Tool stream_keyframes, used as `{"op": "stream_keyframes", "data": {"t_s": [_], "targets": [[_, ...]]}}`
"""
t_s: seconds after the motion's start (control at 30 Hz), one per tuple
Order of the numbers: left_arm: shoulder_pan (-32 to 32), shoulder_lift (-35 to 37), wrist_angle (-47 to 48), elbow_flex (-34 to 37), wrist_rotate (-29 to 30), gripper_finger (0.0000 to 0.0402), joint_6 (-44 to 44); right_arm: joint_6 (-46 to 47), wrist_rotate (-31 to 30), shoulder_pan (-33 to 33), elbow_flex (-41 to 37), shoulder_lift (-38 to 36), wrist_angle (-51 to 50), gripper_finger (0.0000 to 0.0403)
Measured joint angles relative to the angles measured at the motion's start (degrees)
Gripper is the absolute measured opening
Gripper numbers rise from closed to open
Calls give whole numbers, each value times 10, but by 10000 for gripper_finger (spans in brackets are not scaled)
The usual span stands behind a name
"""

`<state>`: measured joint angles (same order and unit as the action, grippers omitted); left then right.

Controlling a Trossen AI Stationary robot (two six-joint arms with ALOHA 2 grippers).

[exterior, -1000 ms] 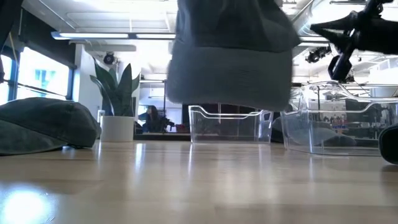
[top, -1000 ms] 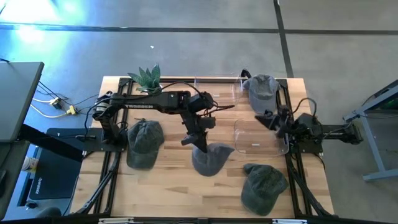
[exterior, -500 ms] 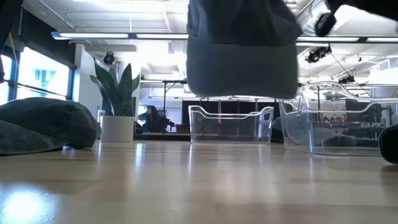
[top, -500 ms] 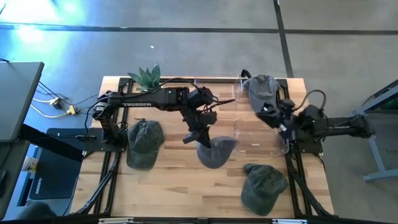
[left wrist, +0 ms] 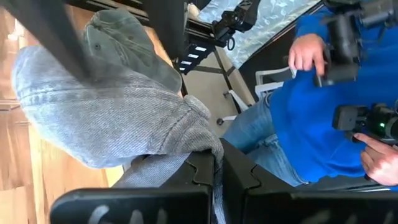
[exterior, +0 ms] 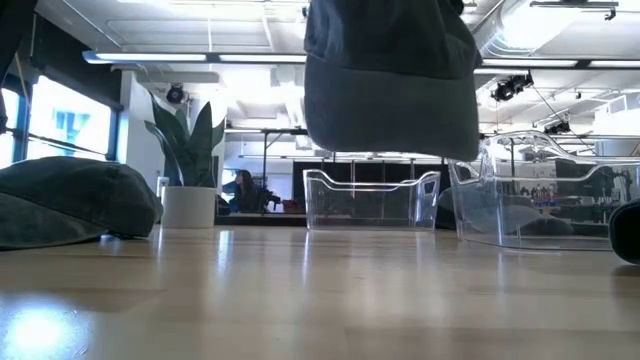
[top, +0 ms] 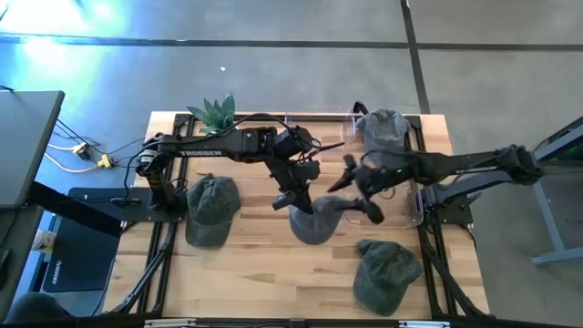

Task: Pick & Place hat
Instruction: Put the bottom gray cap into the top transparent bin

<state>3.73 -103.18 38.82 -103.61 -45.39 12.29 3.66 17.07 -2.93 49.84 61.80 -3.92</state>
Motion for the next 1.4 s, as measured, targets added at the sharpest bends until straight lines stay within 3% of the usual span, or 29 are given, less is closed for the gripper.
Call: {"op": "stream_keyframes", "data": {"t_s": [0.2,0.33,0.5,0.67,0.83,1.07,1.23,1.4], "targets": [[0,15,4,1,13,1,-5,33,23,-28,20,67,5,204],[0,31,1,0,12,1,-12,80,51,-38,20,72,9,128],[-8,53,-10,-1,1,1,-11,157,186,-39,20,52,62,13],[-24,62,-61,1,-20,1,11,222,253,-46,20,28,163,21],[-54,62,-123,0,-18,11,21,241,270,-46,20,15,213,8],[-70,33,-194,3,-1,123,63,249,267,-46,20,-4,223,6],[-71,9,-258,2,-84,204,69,247,259,-46,20,-13,242,4],[-72,-12,-303,1,-140,220,98,250,255,-46,20,-29,243,2]]}}
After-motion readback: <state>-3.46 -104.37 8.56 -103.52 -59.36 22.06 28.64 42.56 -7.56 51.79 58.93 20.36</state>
